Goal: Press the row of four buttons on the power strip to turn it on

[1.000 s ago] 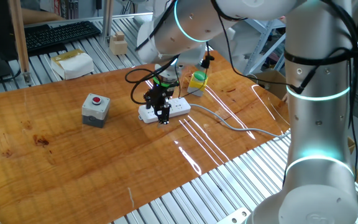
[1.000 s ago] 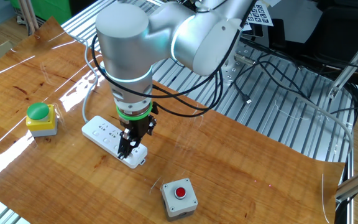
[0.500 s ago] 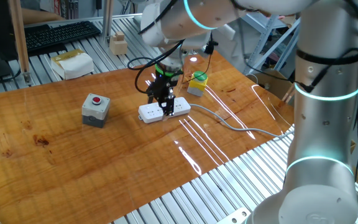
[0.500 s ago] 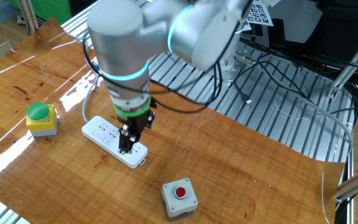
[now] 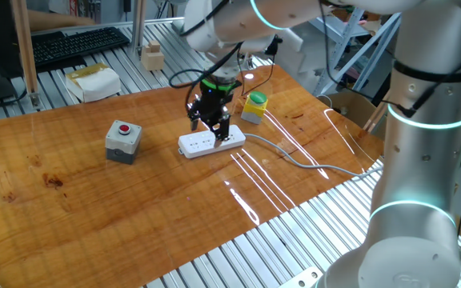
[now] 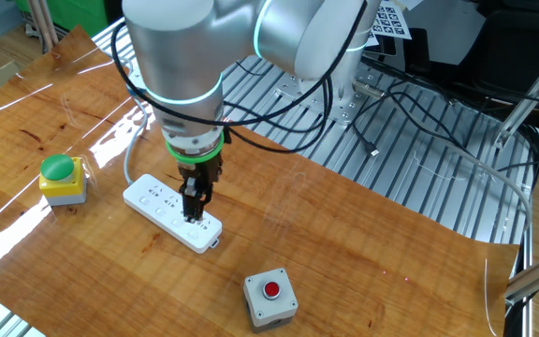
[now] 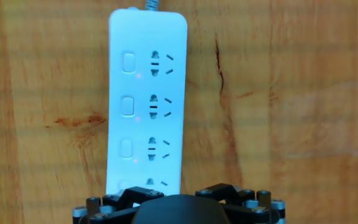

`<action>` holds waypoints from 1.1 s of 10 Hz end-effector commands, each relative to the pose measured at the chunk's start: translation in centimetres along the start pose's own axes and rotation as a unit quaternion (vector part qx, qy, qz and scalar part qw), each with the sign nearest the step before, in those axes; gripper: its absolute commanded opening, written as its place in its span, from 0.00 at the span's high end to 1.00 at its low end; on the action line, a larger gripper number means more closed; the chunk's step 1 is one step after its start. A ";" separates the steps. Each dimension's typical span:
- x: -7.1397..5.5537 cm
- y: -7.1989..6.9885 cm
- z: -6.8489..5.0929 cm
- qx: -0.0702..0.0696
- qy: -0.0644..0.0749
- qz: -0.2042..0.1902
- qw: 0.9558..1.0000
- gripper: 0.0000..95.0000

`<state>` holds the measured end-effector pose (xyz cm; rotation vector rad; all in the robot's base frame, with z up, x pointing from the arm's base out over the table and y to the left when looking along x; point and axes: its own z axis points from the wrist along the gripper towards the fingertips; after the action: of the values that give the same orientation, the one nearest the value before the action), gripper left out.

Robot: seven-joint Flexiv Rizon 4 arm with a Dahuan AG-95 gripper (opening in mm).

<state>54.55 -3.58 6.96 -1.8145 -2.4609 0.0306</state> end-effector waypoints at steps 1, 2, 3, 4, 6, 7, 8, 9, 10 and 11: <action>-1.3 -0.8 -1.8 0.009 -0.028 -0.281 0.959 1.00; -1.6 -0.8 -1.9 0.009 -0.027 -0.306 0.952 1.00; -2.4 -0.7 -1.8 0.013 -0.031 -0.379 0.925 1.00; -3.1 -0.6 -1.7 0.015 -0.033 -0.425 0.904 1.00; -4.5 -0.4 -1.5 0.002 -0.050 -0.479 0.877 1.00; -5.4 -0.3 -1.4 -0.006 -0.059 -0.499 0.864 1.00; -6.2 -0.3 -1.3 -0.010 -0.064 -0.510 0.858 1.00; -7.5 -0.3 -1.0 -0.011 -0.067 -0.526 0.848 1.00; -7.7 -0.3 -1.0 -0.010 -0.066 -0.533 0.843 1.00; -8.1 -0.4 -0.9 -0.009 -0.066 -0.549 0.833 1.00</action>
<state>55.92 -9.82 7.79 -0.3959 -3.1325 0.0572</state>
